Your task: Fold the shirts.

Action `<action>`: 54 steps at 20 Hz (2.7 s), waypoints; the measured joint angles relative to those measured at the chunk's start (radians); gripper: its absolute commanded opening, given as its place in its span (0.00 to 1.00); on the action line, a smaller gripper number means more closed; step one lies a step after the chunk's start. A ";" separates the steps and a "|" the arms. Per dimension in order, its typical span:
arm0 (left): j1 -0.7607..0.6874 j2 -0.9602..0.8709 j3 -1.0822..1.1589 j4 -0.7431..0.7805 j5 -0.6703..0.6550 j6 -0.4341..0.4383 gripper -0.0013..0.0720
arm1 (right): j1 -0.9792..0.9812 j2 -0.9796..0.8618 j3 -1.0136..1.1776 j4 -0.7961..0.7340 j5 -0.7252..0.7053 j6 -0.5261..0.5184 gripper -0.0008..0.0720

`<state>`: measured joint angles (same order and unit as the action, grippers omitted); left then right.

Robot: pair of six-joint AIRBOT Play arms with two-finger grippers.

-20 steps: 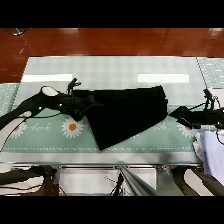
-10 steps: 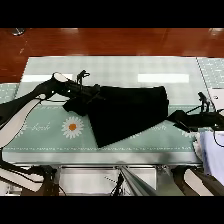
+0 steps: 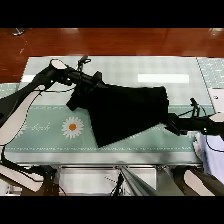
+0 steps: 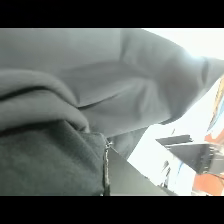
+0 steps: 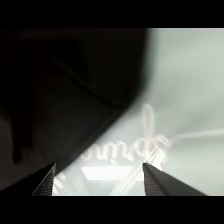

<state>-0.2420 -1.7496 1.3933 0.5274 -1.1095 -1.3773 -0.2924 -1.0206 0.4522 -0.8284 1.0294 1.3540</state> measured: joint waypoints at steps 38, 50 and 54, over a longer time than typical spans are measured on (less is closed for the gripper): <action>0.560 0.976 0.488 0.557 -0.315 -0.114 0.05 | 0.106 0.322 1.524 -0.455 0.488 0.152 0.04; 0.414 1.138 -0.428 0.704 -0.254 -0.167 0.05 | 0.106 0.382 0.900 -0.445 0.534 0.153 0.04; 0.387 0.901 -0.534 0.539 -0.042 -0.108 0.05 | 0.106 0.202 0.746 -0.423 0.359 0.129 0.04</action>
<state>0.1448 -0.8482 0.8593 1.0664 -1.1515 -1.4849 -0.1860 -0.8188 1.1980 -1.2510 1.3880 1.4834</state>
